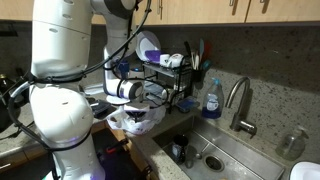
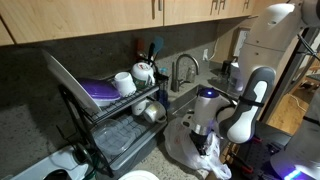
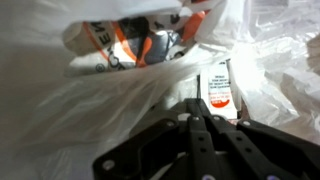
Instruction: Take the white object out of the plastic bag and put it on the gray plate
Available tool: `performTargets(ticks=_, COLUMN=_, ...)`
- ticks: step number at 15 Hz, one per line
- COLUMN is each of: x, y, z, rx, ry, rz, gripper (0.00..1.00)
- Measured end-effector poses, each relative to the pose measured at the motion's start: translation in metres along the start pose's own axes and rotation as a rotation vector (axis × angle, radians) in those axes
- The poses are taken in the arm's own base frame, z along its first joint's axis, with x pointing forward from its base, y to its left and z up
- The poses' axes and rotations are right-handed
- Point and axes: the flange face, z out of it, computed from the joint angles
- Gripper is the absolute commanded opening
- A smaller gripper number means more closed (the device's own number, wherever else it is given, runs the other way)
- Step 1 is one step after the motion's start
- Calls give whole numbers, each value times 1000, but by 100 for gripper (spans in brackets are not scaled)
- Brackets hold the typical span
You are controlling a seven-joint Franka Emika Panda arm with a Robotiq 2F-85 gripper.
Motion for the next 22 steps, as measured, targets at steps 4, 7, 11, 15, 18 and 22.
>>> performTargets(ticks=4, x=5, y=3, z=-10, rx=-24, ry=26, rz=-7, gripper=5)
performTargets(ticks=7, x=5, y=-1, z=-9, rx=-19, ry=23, rz=-8, gripper=27)
performTargets(ticks=11, x=3, y=-14, z=-5, rx=-1, ry=13, rz=-22, gripper=51)
performTargets(ticks=15, x=0, y=-16, z=-3, rx=4, ry=5, rz=-23, gripper=73)
performTargets(ticks=18, x=-2, y=-14, z=-3, rx=1, ry=2, rz=-29, gripper=74)
performTargets(ticks=22, x=-6, y=-13, z=2, rx=9, ry=-7, rz=-23, gripper=46)
